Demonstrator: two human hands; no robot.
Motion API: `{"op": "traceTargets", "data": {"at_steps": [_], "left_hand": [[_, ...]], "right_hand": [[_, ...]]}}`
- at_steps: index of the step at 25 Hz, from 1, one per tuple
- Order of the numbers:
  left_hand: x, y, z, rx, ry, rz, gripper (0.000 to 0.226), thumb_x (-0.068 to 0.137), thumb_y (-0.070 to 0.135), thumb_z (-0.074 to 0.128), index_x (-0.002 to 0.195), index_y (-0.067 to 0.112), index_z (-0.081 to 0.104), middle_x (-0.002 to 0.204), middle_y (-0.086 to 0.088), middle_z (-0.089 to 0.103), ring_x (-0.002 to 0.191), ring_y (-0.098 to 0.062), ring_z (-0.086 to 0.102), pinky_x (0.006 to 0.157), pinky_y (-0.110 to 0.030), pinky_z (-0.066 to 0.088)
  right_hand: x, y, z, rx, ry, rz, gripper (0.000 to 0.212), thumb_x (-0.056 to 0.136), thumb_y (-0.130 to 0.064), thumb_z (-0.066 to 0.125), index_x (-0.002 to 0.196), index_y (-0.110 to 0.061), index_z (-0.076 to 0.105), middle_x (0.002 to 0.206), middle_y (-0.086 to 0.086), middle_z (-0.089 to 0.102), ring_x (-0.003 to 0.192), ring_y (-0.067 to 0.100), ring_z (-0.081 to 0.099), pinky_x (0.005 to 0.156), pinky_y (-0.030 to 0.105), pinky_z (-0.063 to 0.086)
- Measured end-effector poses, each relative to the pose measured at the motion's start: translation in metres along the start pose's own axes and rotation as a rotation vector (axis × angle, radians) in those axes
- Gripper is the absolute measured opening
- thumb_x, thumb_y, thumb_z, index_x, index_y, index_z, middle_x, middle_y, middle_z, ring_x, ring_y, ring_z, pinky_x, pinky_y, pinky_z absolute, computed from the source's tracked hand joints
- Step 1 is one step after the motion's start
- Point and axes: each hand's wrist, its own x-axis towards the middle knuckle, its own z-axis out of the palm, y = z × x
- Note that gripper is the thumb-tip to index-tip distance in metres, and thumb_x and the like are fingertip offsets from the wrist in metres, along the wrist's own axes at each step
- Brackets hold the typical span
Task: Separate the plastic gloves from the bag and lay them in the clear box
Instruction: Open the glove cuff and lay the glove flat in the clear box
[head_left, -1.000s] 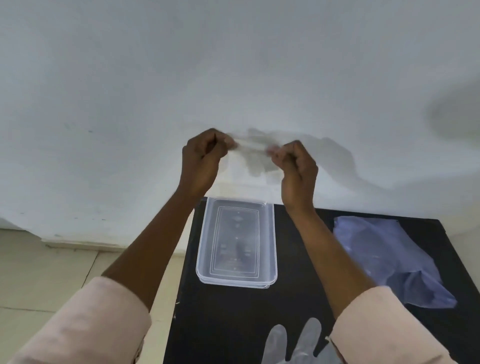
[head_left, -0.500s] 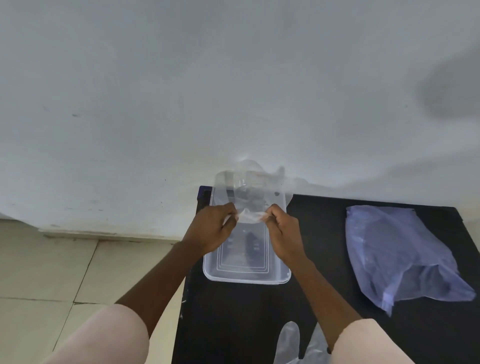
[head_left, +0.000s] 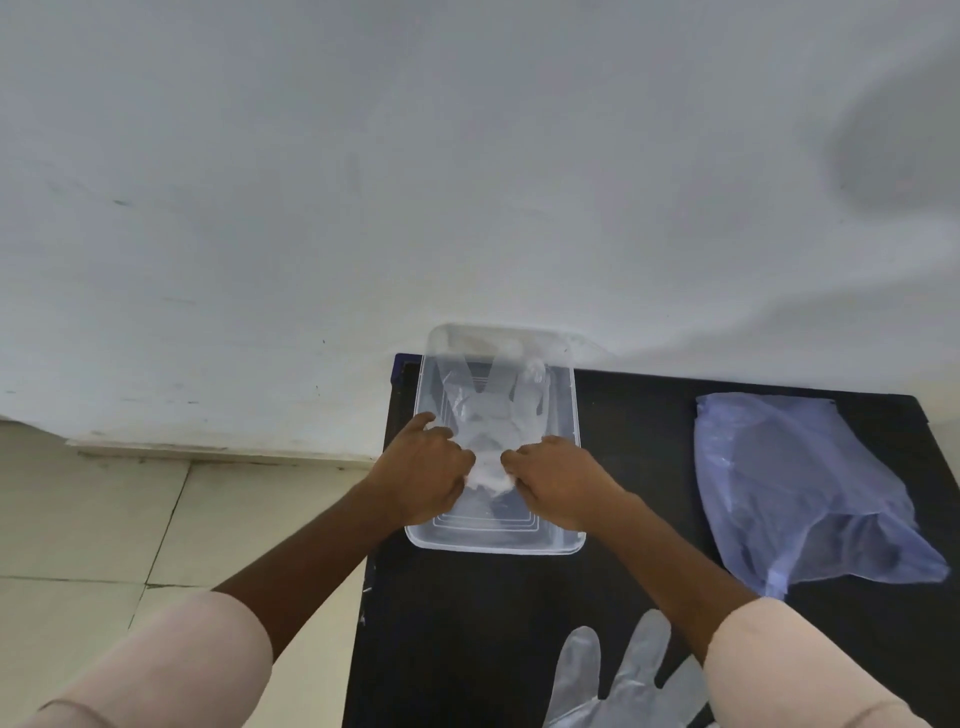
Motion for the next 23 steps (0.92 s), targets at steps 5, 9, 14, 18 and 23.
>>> {"op": "traceTargets", "data": {"at_steps": [5,9,14,18,23], "left_hand": [[-0.007,-0.004,-0.005,0.102,-0.137,0.105,0.039,0.097,0.047,0.040,0.117,0.028,0.067,0.130,0.005,0.066,0.137,-0.022,0.041,0.118,-0.051,0.002],[-0.006,-0.007,-0.006,0.215,-0.260,0.202,0.046,0.096,0.055,0.037,0.129,0.032,0.058,0.146,0.000,0.052,0.144,-0.029,0.028,0.116,-0.060,-0.003],[-0.001,-0.003,-0.009,0.290,-0.392,0.185,0.054,0.093,0.058,0.039,0.129,0.024,0.060,0.156,-0.006,0.037,0.148,-0.032,0.016,0.115,-0.058,-0.007],[0.004,0.000,-0.019,0.151,-0.478,0.112,0.052,0.093,0.054,0.044,0.128,0.019,0.061,0.162,-0.007,0.023,0.150,-0.031,0.005,0.115,-0.054,-0.012],[-0.001,0.006,-0.038,-0.123,-0.353,0.047,0.052,0.093,0.046,0.050,0.140,0.022,0.049,0.161,-0.007,0.024,0.149,-0.029,0.013,0.118,-0.051,0.005]], "right_hand": [[-0.001,0.000,-0.003,-0.190,-0.271,-0.024,0.033,0.095,-0.014,0.050,0.127,-0.020,0.058,0.117,0.008,0.068,0.115,0.027,0.058,0.120,0.052,0.014],[-0.004,0.000,-0.007,-0.362,-0.402,-0.070,0.040,0.096,-0.020,0.054,0.136,-0.024,0.053,0.131,0.006,0.061,0.130,0.029,0.047,0.120,0.055,0.008],[-0.006,-0.006,-0.005,-0.435,-0.492,0.002,0.044,0.098,-0.031,0.048,0.140,-0.018,0.049,0.153,0.011,0.041,0.148,0.035,0.018,0.119,0.059,-0.002],[-0.014,-0.009,-0.015,-0.317,-0.331,0.011,0.045,0.096,-0.028,0.053,0.139,-0.018,0.049,0.150,0.010,0.044,0.144,0.034,0.026,0.120,0.058,0.004],[-0.033,-0.008,-0.027,0.158,0.113,0.079,0.035,0.095,-0.019,0.052,0.129,-0.020,0.056,0.136,0.006,0.058,0.122,0.027,0.054,0.108,0.044,0.036]]}}
